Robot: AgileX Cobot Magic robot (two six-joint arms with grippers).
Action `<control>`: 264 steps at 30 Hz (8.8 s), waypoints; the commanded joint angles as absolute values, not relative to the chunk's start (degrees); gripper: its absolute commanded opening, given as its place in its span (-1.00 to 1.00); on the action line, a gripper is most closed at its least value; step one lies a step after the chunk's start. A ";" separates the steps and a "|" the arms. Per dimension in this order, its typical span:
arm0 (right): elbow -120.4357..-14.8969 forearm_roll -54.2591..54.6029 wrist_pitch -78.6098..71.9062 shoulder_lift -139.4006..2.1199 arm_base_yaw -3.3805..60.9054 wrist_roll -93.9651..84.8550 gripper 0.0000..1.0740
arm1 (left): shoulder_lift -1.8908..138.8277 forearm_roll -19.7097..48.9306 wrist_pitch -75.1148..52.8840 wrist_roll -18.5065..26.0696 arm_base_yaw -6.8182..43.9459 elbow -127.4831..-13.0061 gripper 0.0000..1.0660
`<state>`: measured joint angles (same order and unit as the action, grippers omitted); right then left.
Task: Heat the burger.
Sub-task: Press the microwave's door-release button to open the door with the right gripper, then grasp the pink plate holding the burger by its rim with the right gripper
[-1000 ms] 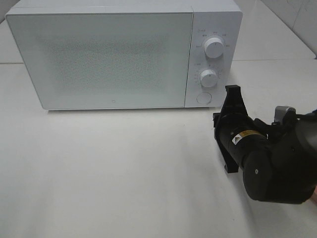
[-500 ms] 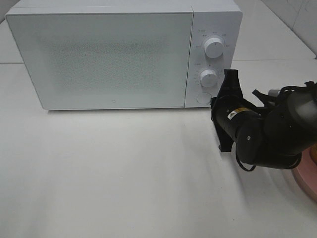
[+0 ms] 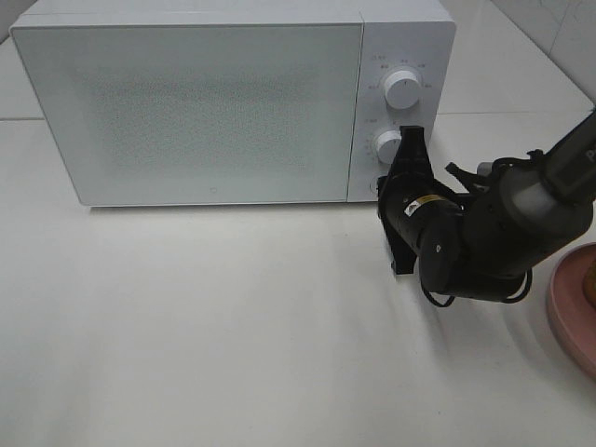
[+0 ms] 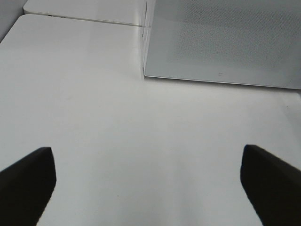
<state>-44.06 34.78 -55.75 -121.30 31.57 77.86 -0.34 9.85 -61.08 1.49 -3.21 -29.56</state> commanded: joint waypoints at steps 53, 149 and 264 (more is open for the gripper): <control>-58.73 39.53 -66.06 -126.51 29.34 71.73 -1.00 | -1.32 10.08 -60.91 1.55 -3.04 -29.56 0.87; -42.06 1.32 41.60 -79.87 26.64 8.54 -0.88 | -1.32 10.08 -60.91 1.55 -3.04 -29.56 0.87; -32.72 -14.73 22.52 -98.43 8.19 16.84 -1.00 | -1.32 10.08 -60.91 1.60 -3.04 -29.56 0.87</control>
